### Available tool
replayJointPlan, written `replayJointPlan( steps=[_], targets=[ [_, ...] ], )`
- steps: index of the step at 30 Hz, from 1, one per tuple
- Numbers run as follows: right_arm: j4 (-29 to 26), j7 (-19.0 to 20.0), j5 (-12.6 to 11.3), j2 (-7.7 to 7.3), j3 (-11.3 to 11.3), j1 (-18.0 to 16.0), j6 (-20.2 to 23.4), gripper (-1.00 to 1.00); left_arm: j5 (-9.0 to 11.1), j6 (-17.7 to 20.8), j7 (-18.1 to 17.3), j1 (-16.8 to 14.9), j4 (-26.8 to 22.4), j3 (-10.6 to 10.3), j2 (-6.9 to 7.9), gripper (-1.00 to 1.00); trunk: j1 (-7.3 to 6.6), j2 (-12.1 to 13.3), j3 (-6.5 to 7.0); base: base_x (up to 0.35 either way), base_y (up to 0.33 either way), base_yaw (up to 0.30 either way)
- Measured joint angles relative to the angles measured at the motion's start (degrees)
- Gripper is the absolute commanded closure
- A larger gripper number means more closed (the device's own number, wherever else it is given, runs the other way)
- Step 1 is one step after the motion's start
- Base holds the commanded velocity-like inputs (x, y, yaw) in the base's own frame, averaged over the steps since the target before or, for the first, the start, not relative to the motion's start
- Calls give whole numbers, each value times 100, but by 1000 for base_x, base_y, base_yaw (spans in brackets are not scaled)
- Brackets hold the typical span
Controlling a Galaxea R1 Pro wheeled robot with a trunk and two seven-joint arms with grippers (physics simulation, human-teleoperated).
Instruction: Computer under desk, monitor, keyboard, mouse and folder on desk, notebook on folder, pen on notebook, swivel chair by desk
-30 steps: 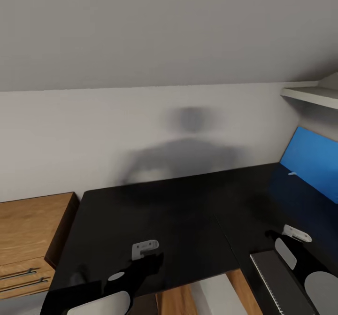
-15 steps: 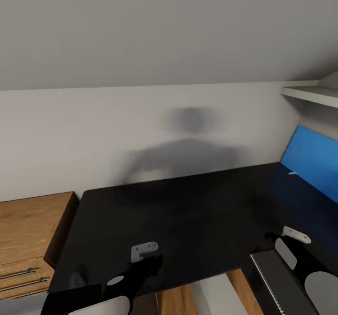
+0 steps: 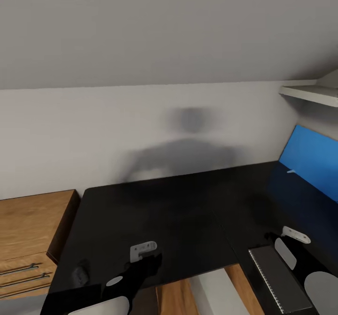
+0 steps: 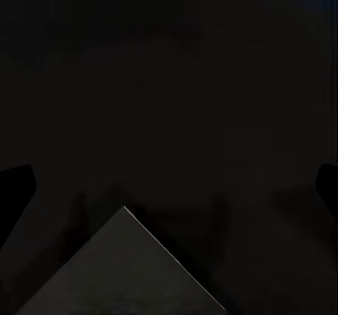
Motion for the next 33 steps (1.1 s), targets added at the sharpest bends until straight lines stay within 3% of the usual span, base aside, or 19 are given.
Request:
replayJointPlan(
  steps=[8,22,33],
  targets=[
    [0,2,0,11,4,0,0,-100,-2,-55,-7,0,-1,-9,1,-100,-2,0,0,-93,31,0],
    [0,12,-7,25,14,0,-1,-100,-2,-58,-5,-1,-2,-11,-6,-100,-3,0,0,-34,228,0],
    [-1,10,-7,25,16,0,-6,-100,6,-56,-8,0,-1,-10,-16,-100,-3,-1,0,0,51,0]
  ],
)
